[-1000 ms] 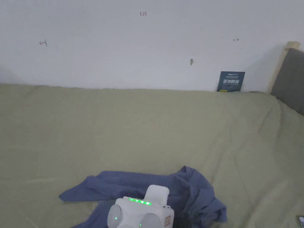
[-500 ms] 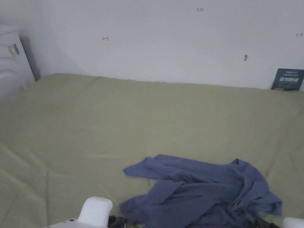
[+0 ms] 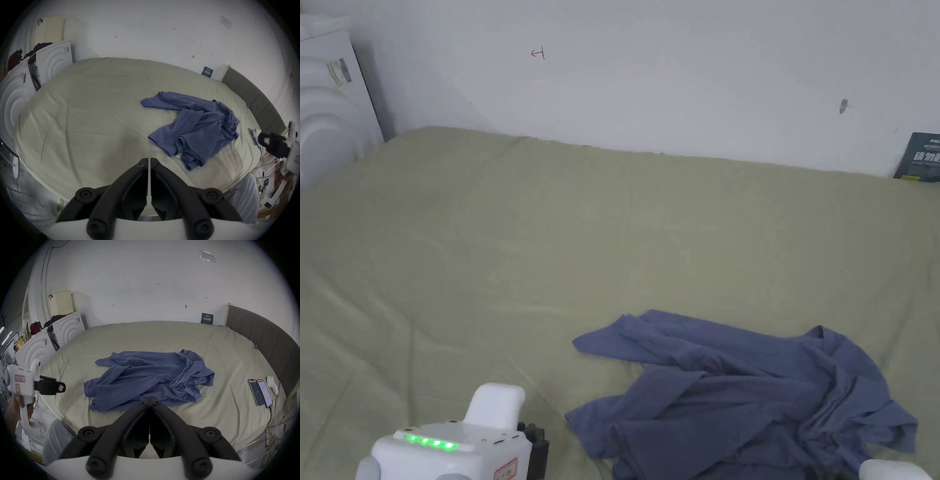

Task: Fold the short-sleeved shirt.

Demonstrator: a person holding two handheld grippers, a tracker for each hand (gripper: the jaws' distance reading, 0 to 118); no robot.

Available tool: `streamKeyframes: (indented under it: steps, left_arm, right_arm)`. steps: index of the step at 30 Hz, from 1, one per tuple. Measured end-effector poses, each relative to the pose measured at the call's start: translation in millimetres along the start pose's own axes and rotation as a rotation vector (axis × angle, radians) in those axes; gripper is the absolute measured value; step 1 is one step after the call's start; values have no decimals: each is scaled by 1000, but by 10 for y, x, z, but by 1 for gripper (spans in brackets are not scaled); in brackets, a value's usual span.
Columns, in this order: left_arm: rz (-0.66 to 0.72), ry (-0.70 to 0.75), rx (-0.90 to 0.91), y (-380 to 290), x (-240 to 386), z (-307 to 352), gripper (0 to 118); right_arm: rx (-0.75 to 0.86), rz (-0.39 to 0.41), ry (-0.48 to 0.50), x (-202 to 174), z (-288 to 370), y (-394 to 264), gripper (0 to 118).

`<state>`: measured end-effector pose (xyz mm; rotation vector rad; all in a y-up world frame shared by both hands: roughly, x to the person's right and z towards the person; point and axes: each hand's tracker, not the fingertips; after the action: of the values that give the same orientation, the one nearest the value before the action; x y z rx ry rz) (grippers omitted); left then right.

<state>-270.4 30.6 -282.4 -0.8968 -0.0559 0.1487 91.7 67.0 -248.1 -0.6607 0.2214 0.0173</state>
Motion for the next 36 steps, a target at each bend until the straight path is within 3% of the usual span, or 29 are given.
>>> streamKeyframes:
  steps: [2,3,4,5,6,7,8,11,12,16,17,19,20,21,27,36]
  left_arm:
    - [-10,-30,-26,114,28,-192,4]
    - [-13,-27,-29,180,59,-289,19]
    - [-36,-35,-51,227,22,-433,58]
    - [-57,-37,-80,286,55,-547,116]
    - [-70,-11,-106,332,95,-687,118]
    - [-21,-11,-23,315,145,-778,116]
    - [-98,-1,-46,519,161,-1044,116]
    - [-82,-1,-106,709,203,-1548,116]
    - [-93,5,-114,499,312,-1039,116]
    - [-109,38,-173,417,272,-1264,112]
    - [-142,54,-159,406,287,-1194,105]
    - [-165,48,-154,412,280,-1078,74]
    - [-171,40,-155,447,342,-971,36]
    - [-182,62,-150,442,352,-937,5]
    - [-69,0,-134,515,242,-758,5]
    - [-113,11,-100,545,292,-634,5]
  right_arm:
    - [-8,5,-6,34,-35,-15,1]
    - [-12,5,-7,46,-57,-14,1]
    - [-18,4,-10,58,-79,-11,1]
    - [-22,1,-13,38,-38,43,1]
    - [-26,-2,-15,48,-52,47,1]
    - [-30,-4,-15,59,-71,47,1]
    - [-34,-4,-17,66,-89,47,1]
    - [-46,-1,-20,99,-146,25,1]
    - [-49,0,-20,101,-148,31,1]
    - [-58,6,-15,101,-149,46,1]
    - [-59,9,-16,119,-156,29,1]
    - [-56,7,-13,137,-165,23,1]
    - [-57,3,-10,146,-179,28,1]
    - [-58,-3,-7,128,-192,37,1]
    - [-28,-29,-1,229,-90,123,1]
    - [9,-47,-59,554,-68,369,1]
